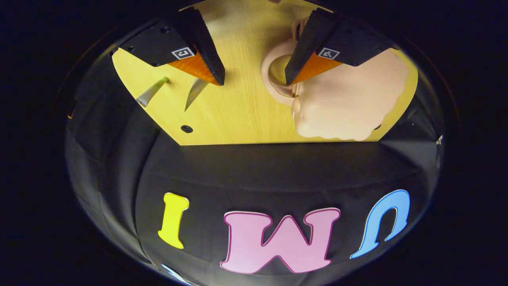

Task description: First open the suitcase, pack the skin care products into it, and then close the suitcase.

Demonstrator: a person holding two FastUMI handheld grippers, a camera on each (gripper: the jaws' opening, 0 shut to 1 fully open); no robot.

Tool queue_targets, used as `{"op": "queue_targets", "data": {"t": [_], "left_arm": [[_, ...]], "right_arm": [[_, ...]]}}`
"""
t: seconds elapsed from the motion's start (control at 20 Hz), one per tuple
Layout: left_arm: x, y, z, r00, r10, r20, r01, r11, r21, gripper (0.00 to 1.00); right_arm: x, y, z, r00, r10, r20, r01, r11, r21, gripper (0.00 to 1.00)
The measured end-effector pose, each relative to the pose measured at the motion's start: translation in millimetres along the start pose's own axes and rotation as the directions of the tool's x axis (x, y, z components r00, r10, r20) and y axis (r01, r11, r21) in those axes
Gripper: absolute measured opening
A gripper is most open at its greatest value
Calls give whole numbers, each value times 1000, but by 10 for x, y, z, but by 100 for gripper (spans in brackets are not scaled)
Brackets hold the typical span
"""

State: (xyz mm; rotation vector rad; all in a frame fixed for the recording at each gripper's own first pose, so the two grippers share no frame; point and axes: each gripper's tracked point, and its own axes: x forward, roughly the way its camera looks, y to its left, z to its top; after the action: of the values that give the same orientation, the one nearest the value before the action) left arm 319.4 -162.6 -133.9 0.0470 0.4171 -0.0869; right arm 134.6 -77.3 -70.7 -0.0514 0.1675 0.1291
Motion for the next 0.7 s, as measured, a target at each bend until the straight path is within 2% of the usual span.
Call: {"op": "queue_targets", "data": {"t": [0.1, 0.35, 0.4, 0.45, 0.5, 0.55, 0.65, 0.7], "left_arm": [[248, 13, -99, 999, 11, -44, -11, 1000, 0, 96], [602, 28, -312, 991, 47, -129, -48, 999, -6, 90], [652, 58, -355, 988, 63, -142, -64, 998, -5, 78], [700, 126, -375, 984, 89, -153, -90, 996, -2, 74], [729, 199, -418, 980, 115, -165, -115, 993, 5, 64], [763, 302, -453, 973, 147, -179, -148, 989, 8, 61], [774, 287, -439, 975, 115, -189, -118, 993, -7, 23], [760, 265, -402, 978, 101, -182, -105, 994, -12, 19]], "right_arm": [[28, -18, -66, 1000, 11, -17, -12, 999, -49, 97], [106, -20, -170, 998, 43, -50, -43, 999, -2, 97], [126, -56, -201, 998, 38, -57, -38, 999, -2, 97], [142, -95, -228, 998, 31, -62, -31, 1000, -1, 97], [151, -136, -242, 998, 24, -66, -23, 1000, 4, 97], [170, -176, -254, 997, 14, -71, -13, 1000, 10, 97], [198, -233, -291, 997, -7, -78, 8, 1000, 7, 97], [211, -243, -295, 997, -13, -79, 13, 1000, 5, 97]]}}
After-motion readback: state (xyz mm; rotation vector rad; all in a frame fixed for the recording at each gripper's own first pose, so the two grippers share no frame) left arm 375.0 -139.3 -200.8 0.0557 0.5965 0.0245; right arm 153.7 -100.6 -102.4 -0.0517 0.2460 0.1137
